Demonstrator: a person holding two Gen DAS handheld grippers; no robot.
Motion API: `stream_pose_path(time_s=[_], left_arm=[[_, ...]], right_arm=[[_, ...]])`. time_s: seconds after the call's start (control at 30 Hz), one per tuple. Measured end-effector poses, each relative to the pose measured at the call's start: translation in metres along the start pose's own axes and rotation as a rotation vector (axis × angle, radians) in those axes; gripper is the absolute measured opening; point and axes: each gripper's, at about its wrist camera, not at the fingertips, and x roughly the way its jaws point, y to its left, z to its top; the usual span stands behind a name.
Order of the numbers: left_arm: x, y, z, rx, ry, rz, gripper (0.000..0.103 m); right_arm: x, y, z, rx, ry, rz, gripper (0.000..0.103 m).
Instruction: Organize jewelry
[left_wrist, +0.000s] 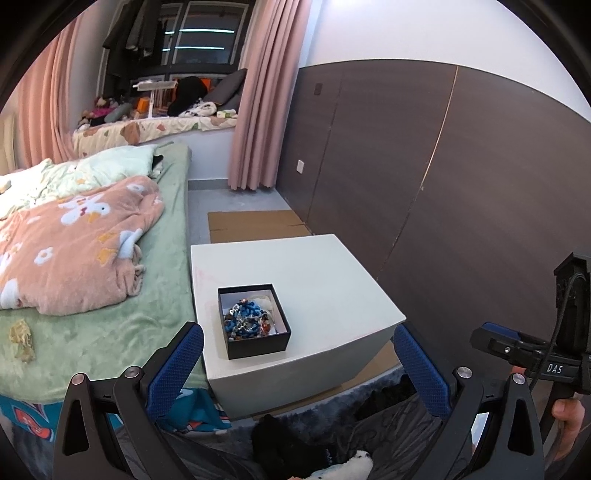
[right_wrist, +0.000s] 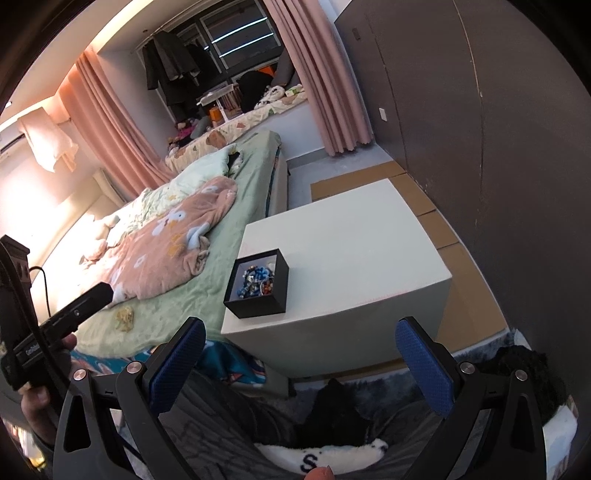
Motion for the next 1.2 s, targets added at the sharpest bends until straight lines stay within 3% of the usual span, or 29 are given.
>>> stream_pose_path(time_s=[1.2], left_arm=[[-0.007, 0.013, 0.0, -0.018, -0.042, -0.039, 0.102]], right_arm=[[0.002, 0.006, -0.005, 0.015, -0.02, -0.013, 0.103]])
